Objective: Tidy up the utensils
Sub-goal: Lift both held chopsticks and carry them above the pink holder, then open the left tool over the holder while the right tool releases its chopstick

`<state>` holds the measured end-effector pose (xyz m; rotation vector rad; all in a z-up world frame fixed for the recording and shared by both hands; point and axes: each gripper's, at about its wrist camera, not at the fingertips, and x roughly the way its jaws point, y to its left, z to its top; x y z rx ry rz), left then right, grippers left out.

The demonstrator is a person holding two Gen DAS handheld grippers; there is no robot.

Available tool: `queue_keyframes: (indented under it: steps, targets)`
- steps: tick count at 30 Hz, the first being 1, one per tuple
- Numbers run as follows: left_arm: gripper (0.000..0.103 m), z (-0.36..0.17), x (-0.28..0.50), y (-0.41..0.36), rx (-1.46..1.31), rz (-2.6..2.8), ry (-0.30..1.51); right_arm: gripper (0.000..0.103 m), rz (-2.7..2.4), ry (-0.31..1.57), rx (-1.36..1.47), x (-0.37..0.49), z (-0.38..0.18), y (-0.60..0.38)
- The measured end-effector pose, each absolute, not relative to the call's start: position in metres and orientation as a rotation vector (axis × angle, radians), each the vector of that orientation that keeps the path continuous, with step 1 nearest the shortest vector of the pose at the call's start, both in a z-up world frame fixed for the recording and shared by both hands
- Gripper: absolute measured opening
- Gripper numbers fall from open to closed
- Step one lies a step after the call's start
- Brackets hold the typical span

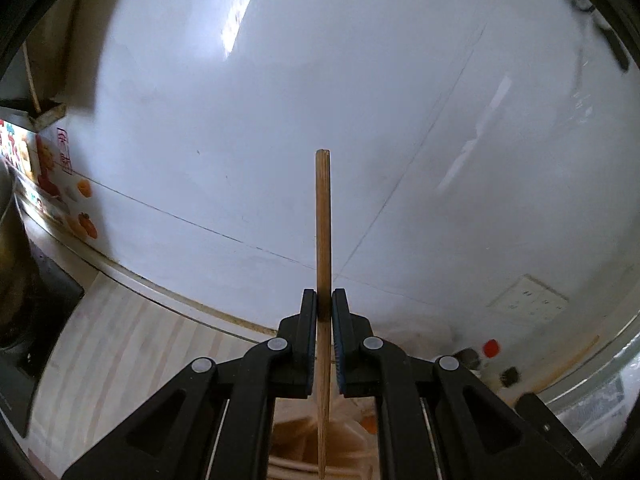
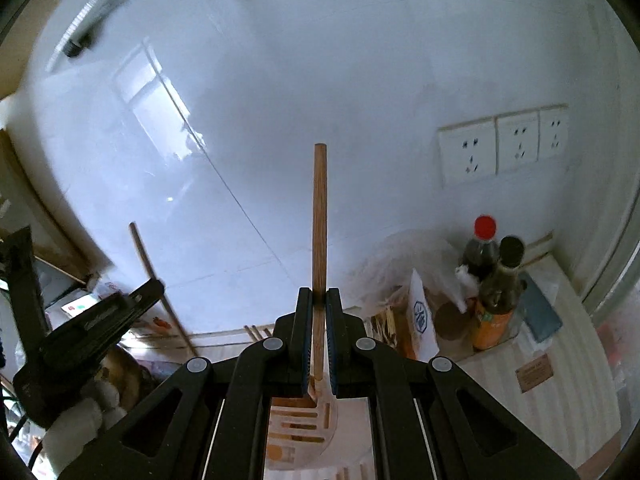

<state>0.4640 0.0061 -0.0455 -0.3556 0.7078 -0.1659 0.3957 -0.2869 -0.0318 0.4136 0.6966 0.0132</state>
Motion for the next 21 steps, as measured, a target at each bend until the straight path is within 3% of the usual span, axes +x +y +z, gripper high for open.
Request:
queue_keyframes:
  steps: [8, 14, 21]
  targets:
    - [0.005, -0.075, 0.465, -0.004, -0.249, -0.151, 0.723, 0.007, 0.022, 0.750, 0.425, 0.407, -0.063, -0.282]
    - [0.005, -0.070, 0.456, -0.010, -0.157, -0.160, 0.676, 0.007, 0.075, 0.852, 0.430, 0.424, -0.086, -0.278]
    - [0.005, -0.070, 0.469, -0.011, -0.150, -0.184, 0.665, 0.007, 0.062, 0.848, 0.405, 0.428, -0.097, -0.271]
